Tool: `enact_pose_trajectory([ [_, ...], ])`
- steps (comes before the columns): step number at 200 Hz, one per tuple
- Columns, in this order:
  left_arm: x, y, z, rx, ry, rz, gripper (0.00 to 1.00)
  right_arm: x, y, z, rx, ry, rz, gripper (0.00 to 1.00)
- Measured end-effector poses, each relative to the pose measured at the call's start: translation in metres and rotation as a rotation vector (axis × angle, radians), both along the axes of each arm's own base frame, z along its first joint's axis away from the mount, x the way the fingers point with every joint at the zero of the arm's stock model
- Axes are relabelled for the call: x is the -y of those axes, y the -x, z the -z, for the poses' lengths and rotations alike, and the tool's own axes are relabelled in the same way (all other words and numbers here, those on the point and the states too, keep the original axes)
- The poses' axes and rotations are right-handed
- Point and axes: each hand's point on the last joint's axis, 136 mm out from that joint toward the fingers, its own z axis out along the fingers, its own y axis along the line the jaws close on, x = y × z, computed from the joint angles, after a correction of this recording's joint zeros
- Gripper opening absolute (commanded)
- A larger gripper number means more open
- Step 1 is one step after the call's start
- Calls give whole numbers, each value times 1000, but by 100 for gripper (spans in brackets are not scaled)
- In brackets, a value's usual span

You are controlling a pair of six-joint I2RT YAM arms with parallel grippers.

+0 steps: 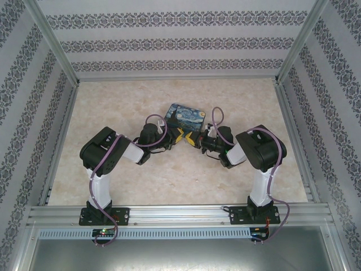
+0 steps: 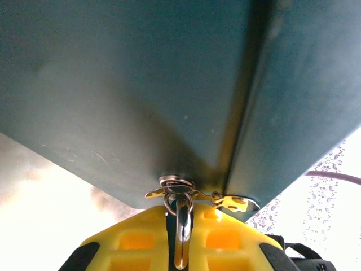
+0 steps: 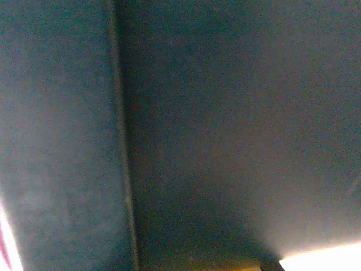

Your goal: Unlock the padlock with the key

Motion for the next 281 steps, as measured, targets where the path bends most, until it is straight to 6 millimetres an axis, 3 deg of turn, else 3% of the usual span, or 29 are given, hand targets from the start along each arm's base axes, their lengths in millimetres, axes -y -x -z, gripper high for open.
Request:
enact_pose_trajectory([
  [74, 1, 4, 1, -28, 17, -3, 0, 1, 2, 2, 35, 23, -85, 0],
  [179, -3, 1, 3, -43, 21, -38, 0, 4, -10, 3, 76, 28, -148, 0],
  [245, -9, 4, 14, -86, 12, -78, 0, -6, -3, 15, 61, 81, -63, 0],
  [281, -8, 9, 16, -130, 45, -106, 0, -1, -2, 18, 67, 99, 11, 0],
])
